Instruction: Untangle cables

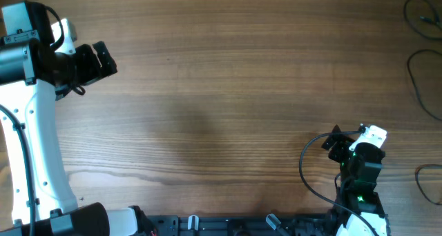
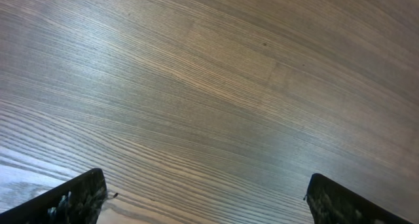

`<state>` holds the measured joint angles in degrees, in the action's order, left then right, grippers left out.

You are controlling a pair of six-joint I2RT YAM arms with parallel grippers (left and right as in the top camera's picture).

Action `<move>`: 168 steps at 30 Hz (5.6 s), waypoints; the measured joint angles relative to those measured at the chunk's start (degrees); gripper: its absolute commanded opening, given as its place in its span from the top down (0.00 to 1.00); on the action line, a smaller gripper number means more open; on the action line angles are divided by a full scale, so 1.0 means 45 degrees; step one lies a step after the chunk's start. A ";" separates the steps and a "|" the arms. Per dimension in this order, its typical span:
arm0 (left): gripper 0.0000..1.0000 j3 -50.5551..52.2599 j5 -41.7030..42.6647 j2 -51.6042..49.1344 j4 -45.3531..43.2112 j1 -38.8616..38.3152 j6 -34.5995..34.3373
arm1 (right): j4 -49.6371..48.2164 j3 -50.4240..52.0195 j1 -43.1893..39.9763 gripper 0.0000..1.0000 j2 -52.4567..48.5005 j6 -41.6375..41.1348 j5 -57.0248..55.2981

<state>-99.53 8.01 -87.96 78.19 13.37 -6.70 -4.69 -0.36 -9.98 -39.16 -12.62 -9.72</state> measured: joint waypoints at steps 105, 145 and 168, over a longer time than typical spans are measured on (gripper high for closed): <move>0.00 2.1974 -0.1151 1.9385 -1.6466 -0.2220 0.2871 | 0.0869 -0.0005 0.1982 0.00 0.8446 -0.2487 0.0738; 0.00 2.1974 -0.1151 1.9385 -1.6466 -0.2220 0.2871 | 0.1049 -0.0005 0.2589 0.00 0.8446 0.1753 0.2914; 0.00 2.1974 -0.1151 1.9385 -1.6466 -0.2220 0.2871 | 0.1049 -0.0005 0.2589 0.00 0.8446 0.1749 0.2914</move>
